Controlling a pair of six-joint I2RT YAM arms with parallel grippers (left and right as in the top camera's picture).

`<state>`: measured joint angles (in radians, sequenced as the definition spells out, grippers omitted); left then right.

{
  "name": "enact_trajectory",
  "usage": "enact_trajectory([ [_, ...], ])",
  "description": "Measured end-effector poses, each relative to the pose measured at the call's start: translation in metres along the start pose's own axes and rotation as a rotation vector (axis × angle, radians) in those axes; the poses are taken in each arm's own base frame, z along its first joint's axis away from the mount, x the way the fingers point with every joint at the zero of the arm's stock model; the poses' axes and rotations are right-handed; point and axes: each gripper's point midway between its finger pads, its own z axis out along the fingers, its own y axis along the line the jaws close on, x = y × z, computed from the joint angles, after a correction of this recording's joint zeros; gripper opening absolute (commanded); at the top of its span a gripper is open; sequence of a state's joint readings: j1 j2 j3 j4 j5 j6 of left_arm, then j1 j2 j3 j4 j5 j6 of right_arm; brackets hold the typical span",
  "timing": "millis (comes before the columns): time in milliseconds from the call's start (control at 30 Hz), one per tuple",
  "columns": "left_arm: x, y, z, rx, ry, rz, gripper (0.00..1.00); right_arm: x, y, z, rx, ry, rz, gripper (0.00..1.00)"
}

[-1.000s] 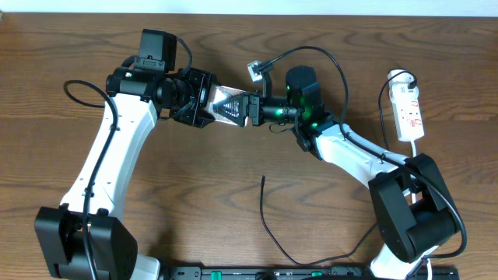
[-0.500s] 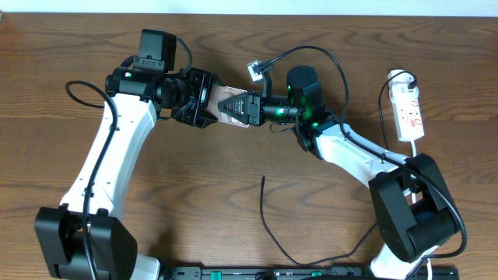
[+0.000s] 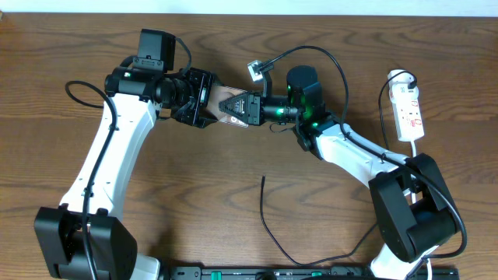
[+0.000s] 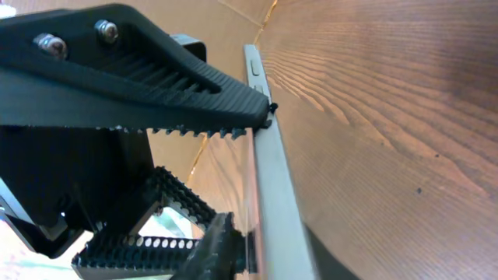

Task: Plug charger to phone and switch on socket
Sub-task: 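Grasp the phone's edge with the right gripper beside the left gripper, then open the left gripper and pull the phone away with the right gripper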

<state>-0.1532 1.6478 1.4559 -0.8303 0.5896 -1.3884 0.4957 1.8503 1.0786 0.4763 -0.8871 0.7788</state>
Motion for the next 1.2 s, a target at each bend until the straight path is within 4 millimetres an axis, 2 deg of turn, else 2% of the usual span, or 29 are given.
enact_trajectory([
  [133, 0.000, 0.000, 0.000, 0.000, 0.000, 0.000, 0.08, 0.000, 0.000, 0.000, 0.000, 0.000, 0.007, 0.10],
  [300, 0.000, 0.000, 0.000, 0.002, 0.003, 0.001, 0.07, 0.000, -0.001, 0.000, 0.006, -0.002, 0.025, 0.02],
  [433, 0.002, -0.004, -0.001, 0.016, 0.013, 0.000, 0.08, 0.003, -0.002, 0.000, 0.008, 0.008, 0.032, 0.01],
  [533, 0.001, -0.006, -0.002, 0.022, 0.010, 0.007, 0.22, 0.004, -0.004, 0.000, 0.011, 0.008, 0.039, 0.01],
  [733, 0.004, -0.005, -0.002, 0.017, 0.019, 0.006, 0.67, 0.001, -0.005, -0.002, 0.012, -0.002, 0.038, 0.01],
  [800, 0.004, -0.005, -0.002, 0.018, 0.022, 0.008, 0.77, 0.000, -0.005, -0.002, 0.012, -0.002, 0.040, 0.01],
  [933, 0.004, -0.005, -0.003, 0.019, 0.026, 0.017, 0.86, -0.001, -0.007, -0.005, 0.017, -0.005, 0.047, 0.01],
  [1067, -0.002, -0.007, -0.007, 0.032, 0.029, 0.054, 0.87, -0.004, -0.020, -0.013, 0.049, -0.009, 0.086, 0.01],
  [1200, -0.012, -0.009, -0.016, 0.064, 0.047, 0.118, 0.88, -0.011, -0.041, -0.030, 0.104, -0.031, 0.148, 0.01],
])
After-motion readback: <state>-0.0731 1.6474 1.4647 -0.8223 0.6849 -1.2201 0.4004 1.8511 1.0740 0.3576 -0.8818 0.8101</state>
